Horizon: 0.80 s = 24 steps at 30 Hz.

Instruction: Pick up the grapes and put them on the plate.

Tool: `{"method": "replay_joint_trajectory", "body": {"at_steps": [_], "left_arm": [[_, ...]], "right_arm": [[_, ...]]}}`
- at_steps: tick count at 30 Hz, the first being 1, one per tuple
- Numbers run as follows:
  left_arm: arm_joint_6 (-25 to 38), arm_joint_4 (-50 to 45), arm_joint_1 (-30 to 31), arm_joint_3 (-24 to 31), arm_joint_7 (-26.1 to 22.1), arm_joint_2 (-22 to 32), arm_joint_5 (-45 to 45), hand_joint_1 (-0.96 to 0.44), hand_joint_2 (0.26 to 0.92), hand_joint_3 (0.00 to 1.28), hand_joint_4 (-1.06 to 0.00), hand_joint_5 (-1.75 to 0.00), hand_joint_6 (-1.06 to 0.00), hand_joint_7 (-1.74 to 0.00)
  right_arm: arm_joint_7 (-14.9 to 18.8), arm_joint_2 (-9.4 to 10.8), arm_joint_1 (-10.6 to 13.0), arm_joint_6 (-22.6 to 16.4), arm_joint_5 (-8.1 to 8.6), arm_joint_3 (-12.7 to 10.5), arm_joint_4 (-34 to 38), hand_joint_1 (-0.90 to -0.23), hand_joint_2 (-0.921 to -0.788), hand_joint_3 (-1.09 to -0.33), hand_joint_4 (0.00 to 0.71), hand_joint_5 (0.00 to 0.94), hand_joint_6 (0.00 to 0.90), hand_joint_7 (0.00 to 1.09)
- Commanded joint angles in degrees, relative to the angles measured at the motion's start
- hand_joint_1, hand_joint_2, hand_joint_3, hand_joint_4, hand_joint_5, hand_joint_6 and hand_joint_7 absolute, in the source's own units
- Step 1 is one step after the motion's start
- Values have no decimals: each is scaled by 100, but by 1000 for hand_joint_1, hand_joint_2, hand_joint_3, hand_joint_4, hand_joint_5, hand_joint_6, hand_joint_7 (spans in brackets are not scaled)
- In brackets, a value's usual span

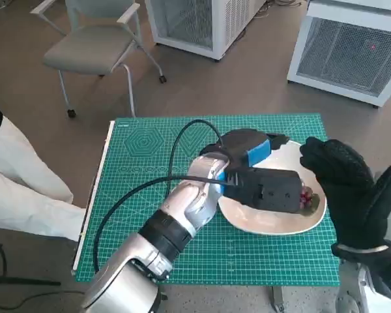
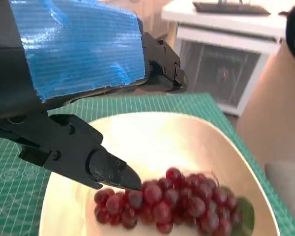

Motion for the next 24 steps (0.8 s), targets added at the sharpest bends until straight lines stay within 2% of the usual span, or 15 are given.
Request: {"method": "replay_joint_trajectory", "body": {"at_steps": [1, 8, 14, 17, 20, 24], "left_arm": [[-206, -171, 287, 315, 181, 71, -331, -452, 875, 11, -244, -2, -296, -18], [-528, -616, 772, 1187, 462, 237, -1156, -450, 876, 6, -239, -2, -305, -18], [-944, -1037, 1433, 2245, 528, 208, -2336, -563, 908, 35, -277, -16, -337, -29], [-1135, -1295, 1812, 2762, 285, 101, -3108, -634, 917, 92, -305, -23, -355, -34], [-1271, -1543, 2182, 3168, -211, 50, -3881, -677, 920, 124, -316, -22, -358, -31], [-1607, -1701, 2632, 3530, -906, 118, -4616, -683, 921, 125, -274, -6, -327, -12]], "right_arm": [[-3, -7, 72, 117, 34, -1, 31, -384, -921, -619, 420, 755, 203, 984], [-4, -26, 45, 171, 42, -2, 12, -384, -921, -619, 418, 756, 204, 984], [19, -40, 26, 188, 54, -12, 32, -384, -921, -618, 417, 756, 204, 983], [24, -45, 14, 195, 60, -11, 36, -384, -921, -618, 417, 756, 204, 983], [17, -41, 2, 205, 51, 3, 22, -384, -921, -618, 417, 756, 205, 983], [15, -40, -23, 206, 36, 19, 25, -384, -921, -617, 418, 755, 205, 981]]}}
